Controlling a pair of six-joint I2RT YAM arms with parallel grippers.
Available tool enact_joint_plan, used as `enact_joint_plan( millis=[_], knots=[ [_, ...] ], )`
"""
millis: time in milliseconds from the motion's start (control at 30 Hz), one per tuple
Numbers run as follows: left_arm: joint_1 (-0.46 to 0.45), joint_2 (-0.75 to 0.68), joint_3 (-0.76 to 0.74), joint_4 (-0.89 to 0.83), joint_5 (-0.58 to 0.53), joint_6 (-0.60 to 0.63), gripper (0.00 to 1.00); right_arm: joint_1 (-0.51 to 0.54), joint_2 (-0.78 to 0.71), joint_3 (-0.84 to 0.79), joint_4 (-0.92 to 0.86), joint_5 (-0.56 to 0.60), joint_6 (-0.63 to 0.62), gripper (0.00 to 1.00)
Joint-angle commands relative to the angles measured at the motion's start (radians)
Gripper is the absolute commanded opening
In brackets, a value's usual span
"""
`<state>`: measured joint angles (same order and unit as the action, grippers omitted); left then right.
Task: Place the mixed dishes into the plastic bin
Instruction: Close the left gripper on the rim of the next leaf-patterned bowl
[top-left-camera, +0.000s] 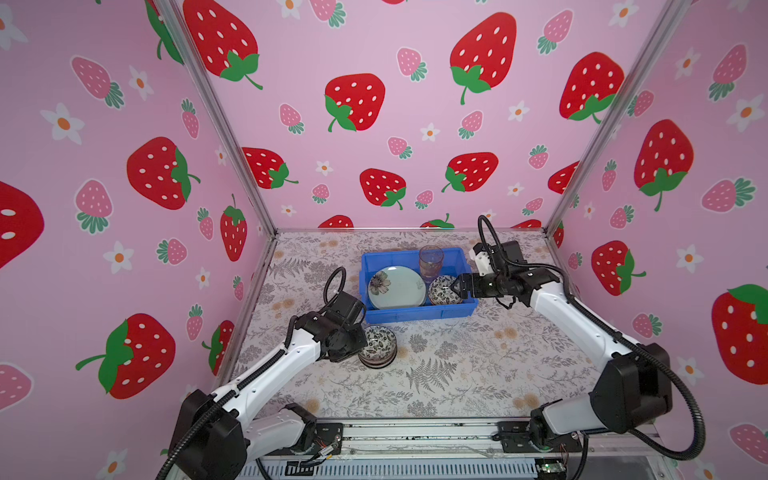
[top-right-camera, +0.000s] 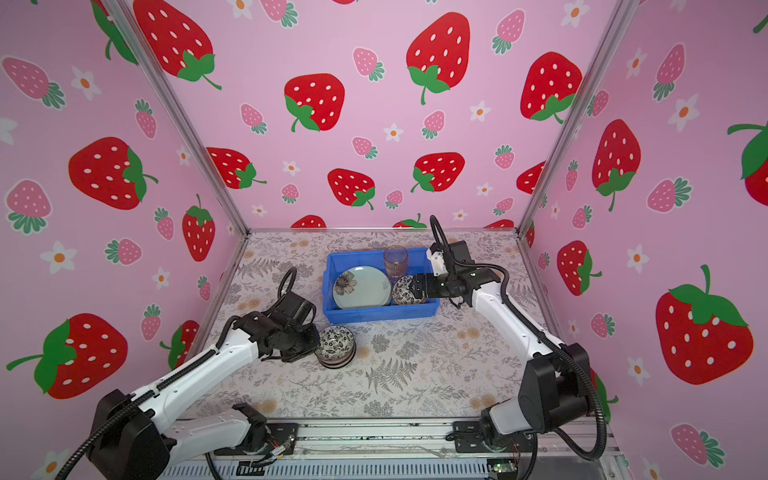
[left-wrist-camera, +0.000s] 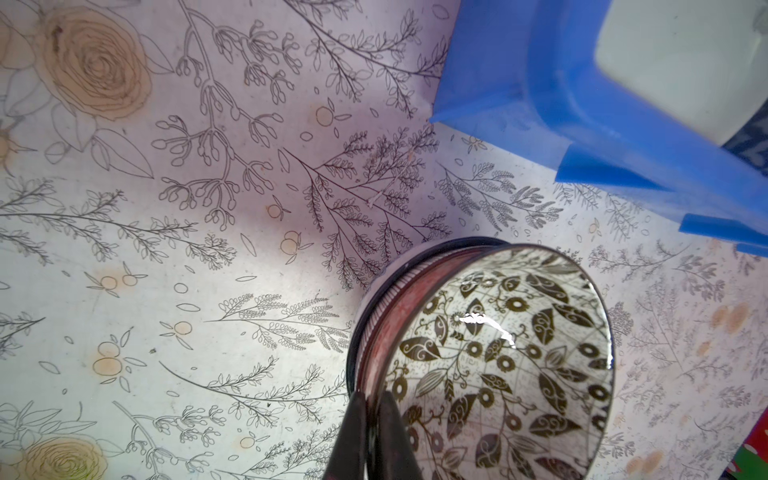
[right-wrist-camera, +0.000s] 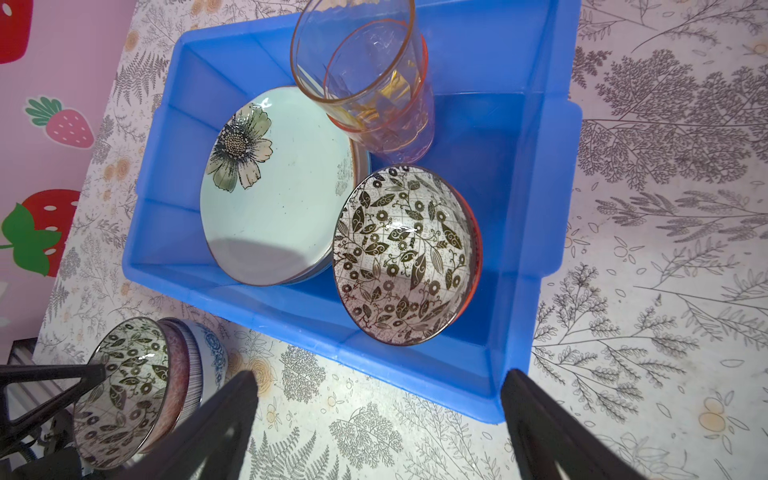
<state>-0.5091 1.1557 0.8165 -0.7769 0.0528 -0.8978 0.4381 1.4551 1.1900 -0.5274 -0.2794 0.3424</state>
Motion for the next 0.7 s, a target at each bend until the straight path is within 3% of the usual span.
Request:
enact_joint_plan(
  millis=[0, 200, 667],
  knots=[
    [-0.004, -0.029, 0.003, -0.014, -0.027, -0.029, 0.07, -0.006, 0.022, 0.028, 0.01, -0.023, -0.016, 0.94],
    [-0.014, -0.037, -0.003, 0.0, -0.036, -0.032, 0.0, -0.006, 0.039, 0.055, -0.006, -0.036, -0.024, 0.94],
    [-0.026, -0.026, -0.009, 0.014, -0.03, -0.047, 0.0, -0.006, 0.017, -0.002, 0.034, -0.058, -0.01, 0.93]
  ],
)
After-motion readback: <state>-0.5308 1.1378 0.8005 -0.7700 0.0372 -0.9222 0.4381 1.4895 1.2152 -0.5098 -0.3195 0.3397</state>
